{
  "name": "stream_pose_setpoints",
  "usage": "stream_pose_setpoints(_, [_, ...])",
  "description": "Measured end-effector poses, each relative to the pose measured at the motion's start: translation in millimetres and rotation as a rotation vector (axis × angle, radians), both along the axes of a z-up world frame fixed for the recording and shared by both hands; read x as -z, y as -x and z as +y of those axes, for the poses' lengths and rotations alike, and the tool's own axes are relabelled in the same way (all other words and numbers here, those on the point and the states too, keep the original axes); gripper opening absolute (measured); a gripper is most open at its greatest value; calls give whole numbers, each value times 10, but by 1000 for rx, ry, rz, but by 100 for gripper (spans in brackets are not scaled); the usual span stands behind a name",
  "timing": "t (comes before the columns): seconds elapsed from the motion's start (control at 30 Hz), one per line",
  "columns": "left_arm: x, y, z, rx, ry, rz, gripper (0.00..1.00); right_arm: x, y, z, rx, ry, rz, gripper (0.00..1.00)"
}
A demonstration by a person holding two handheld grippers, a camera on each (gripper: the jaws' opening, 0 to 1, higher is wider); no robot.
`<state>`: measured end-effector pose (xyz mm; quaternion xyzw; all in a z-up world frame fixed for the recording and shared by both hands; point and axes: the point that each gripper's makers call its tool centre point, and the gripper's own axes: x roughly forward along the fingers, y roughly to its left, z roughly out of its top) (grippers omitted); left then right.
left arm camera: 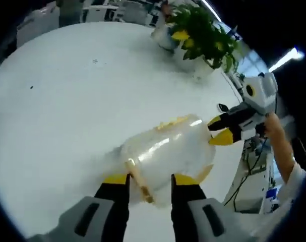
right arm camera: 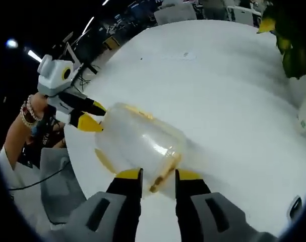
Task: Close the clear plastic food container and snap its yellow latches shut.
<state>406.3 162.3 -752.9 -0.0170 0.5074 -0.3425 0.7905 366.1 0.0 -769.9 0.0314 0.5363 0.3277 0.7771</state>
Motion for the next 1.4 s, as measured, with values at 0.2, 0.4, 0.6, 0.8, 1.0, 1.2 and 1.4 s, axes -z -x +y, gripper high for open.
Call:
stream_pose_setpoints(0.2, [-550,-353,-107,63,55,-394,13,-153,-181,-42,-96,111,-164,7])
stream_pose_setpoints(0.4, [-442,-27,-510,52,181,-356,0,-230,-305,179,-112,91,-240,0])
stream_pose_setpoints(0.6, [-149,276,-828,99,180,-287,0,-182,-343,450,-183,84,-230,0])
stream_pose_setpoints(0.8, [34,440,-959,163,151,-277,0,-109,-362,636,-223,95,-231,0])
stream_pose_setpoints(1.0, [94,599,-904,198,139,-261,0,-66,-395,727,-249,120,-269,0])
stream_pose_setpoints(1.2, [94,635,-820,165,174,-235,0,-75,-519,760,-251,170,-325,0])
stream_pose_setpoints(1.4, [87,616,-805,141,195,-229,0,-115,-695,755,-248,200,-386,0])
